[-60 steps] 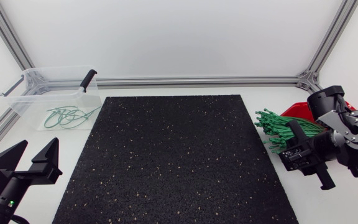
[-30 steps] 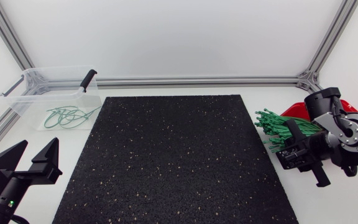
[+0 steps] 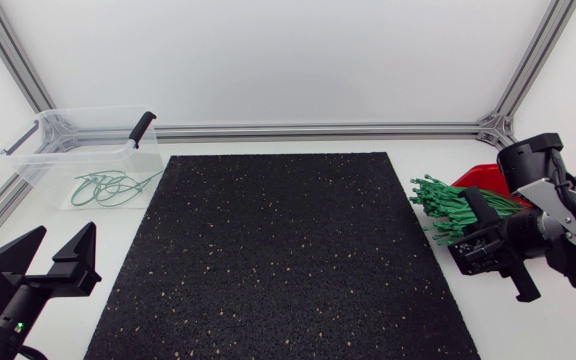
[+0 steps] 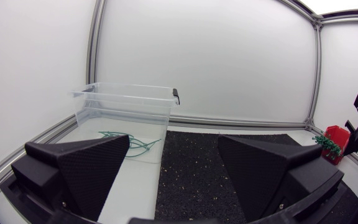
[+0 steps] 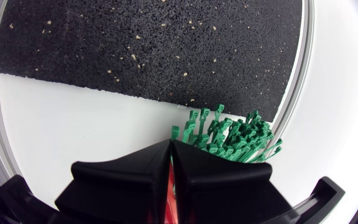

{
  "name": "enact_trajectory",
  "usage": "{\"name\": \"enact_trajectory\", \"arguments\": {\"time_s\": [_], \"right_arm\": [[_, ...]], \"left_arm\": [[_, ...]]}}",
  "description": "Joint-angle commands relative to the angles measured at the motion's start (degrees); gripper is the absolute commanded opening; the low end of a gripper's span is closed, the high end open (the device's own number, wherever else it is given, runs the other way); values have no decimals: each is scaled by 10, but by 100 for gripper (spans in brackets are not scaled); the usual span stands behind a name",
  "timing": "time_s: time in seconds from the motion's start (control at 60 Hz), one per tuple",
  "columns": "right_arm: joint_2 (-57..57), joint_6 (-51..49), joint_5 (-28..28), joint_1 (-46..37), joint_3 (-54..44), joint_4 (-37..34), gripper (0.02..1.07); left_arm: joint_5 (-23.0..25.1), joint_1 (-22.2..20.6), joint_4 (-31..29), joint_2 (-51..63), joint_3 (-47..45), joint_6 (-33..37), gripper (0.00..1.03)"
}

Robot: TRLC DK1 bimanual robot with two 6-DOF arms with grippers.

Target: Take a green cable tie from the red box, thread the tail through the head to close it, then place it in the transparent bin on the left.

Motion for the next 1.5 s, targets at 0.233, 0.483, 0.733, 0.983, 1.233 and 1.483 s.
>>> {"name": "enact_trajectory", "arguments": {"time_s": [0.233,0.483,0.733,0.983,1.233,1.483], "right_arm": [[-75,38,-38,12,101,-106,8],[-89,130,-104,24,209,-158,8],[-72,345,-166,62,335,-190,8],[-61,528,-165,137,395,-190,7],[-40,624,-166,206,420,-204,8],[-7,705,-221,250,433,-219,7]], "left_arm": [[-2,-5,-10,5,-23,-7,99],[-2,-5,-10,5,-23,-7,99],[-2,-5,-10,-4,-23,-7,99],[-2,-13,16,-27,-26,13,99],[49,20,29,-27,2,9,99],[94,41,38,63,77,-12,99]]}}
